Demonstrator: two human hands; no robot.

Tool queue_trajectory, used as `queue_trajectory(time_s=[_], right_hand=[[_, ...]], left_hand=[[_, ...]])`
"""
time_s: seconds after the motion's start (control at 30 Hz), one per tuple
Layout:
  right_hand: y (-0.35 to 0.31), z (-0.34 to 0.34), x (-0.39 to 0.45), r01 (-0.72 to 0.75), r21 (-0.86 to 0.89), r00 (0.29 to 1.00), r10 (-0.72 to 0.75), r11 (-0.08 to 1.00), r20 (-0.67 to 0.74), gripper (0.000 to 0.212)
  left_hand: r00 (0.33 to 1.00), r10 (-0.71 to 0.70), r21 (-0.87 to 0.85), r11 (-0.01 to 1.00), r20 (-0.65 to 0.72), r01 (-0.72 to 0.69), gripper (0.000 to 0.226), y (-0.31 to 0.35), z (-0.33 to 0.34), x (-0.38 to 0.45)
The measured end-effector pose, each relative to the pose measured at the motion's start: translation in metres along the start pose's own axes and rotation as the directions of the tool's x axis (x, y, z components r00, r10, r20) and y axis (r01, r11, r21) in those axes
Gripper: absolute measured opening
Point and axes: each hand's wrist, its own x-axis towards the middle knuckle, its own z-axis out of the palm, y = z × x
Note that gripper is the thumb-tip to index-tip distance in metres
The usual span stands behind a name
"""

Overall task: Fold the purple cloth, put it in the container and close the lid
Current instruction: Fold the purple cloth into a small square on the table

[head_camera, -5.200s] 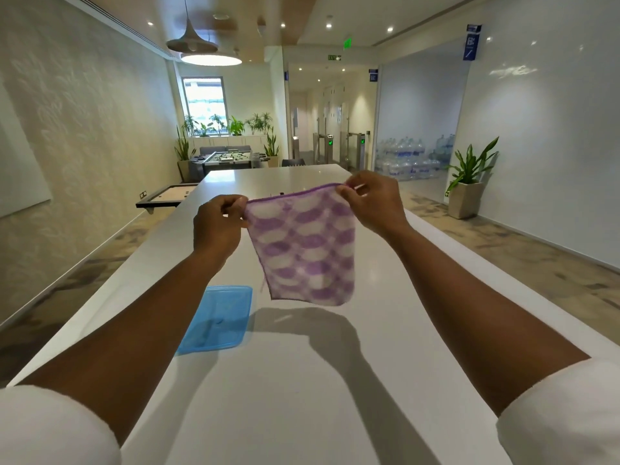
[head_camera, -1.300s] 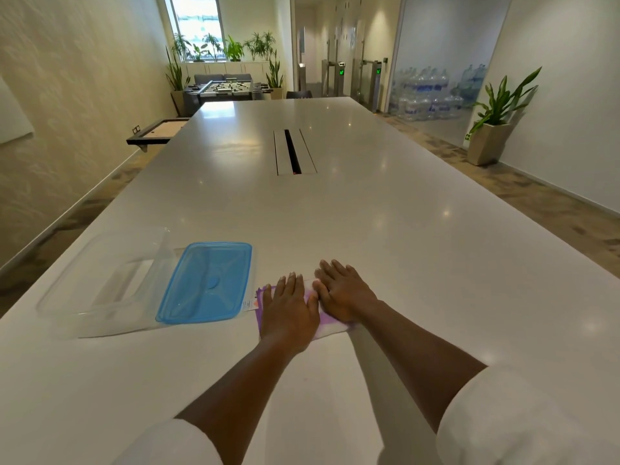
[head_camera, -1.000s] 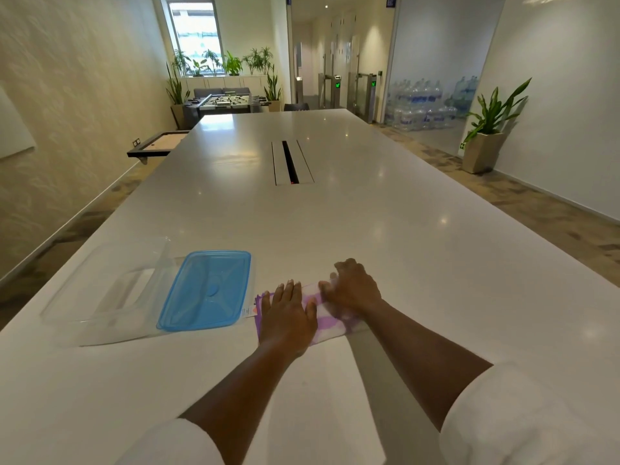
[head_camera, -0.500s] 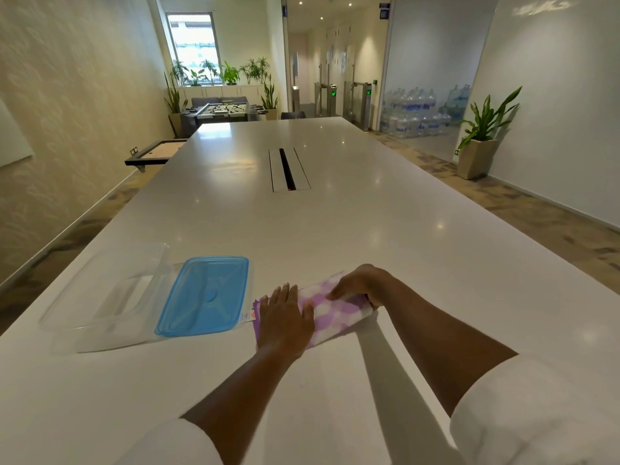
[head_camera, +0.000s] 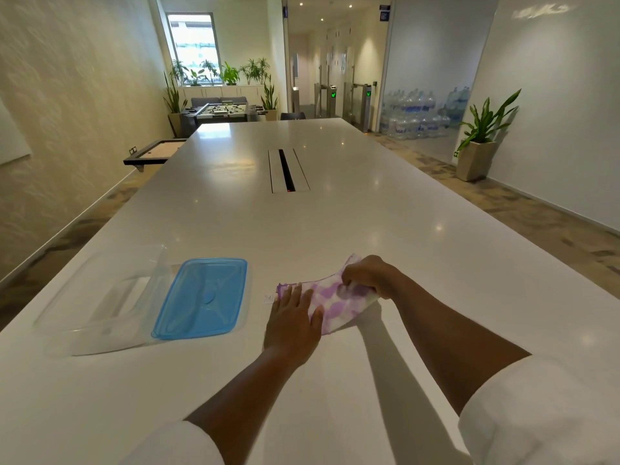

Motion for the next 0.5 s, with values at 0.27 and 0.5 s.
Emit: queue_trajectory(time_s=[0.27,0.5], right_hand=[[-0.026,0.027,-0.004,0.154,-0.034,0.984,-0.15,0.987,0.094,0.009],[-0.031,0.062,-0.004,0.237,-0.2,0.971,-0.229,0.951,0.062,0.012]], left_hand=[[0.997,0.043,-0.031,0.999,0.069,-0.041,0.057,0.0,-0.003,0.001],[0.983,-0.08,-0.831,0.525,0.167,0.184,0.03,0.001,-0.019,0.004]])
